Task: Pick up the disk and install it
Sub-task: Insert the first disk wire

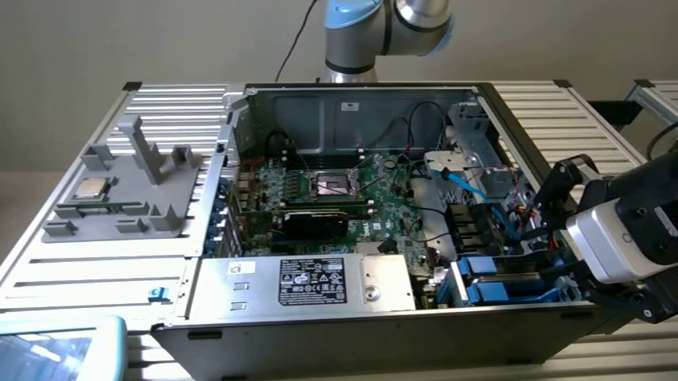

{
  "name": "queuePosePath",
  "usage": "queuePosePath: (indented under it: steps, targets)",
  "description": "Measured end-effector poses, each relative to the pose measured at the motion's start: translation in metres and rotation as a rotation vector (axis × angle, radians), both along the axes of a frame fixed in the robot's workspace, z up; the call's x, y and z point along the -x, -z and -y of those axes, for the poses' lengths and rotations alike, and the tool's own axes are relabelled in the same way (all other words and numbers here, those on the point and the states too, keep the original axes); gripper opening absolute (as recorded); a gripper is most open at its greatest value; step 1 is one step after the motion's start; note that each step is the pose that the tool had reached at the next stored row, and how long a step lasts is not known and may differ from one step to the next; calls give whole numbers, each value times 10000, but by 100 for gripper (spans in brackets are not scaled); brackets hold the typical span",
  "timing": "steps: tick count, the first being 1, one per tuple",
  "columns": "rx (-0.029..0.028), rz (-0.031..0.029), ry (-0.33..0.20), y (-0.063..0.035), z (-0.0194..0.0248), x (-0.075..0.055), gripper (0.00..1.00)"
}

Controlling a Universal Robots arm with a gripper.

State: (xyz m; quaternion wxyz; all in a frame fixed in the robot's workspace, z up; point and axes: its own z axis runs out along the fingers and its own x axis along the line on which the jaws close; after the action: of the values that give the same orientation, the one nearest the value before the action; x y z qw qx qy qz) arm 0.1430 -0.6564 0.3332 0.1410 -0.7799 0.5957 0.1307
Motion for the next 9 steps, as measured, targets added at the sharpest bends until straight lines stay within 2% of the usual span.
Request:
queuePosePath:
  steps: [2, 3, 5, 9]
  targets:
    - [-39, -2, 2, 10, 0, 0, 46]
    - [-49, -21, 1, 16, 1, -1, 46]
    - [-51, -66, 2, 26, 0, -1, 46]
    - [-55, -118, 0, 51, 0, -2, 46]
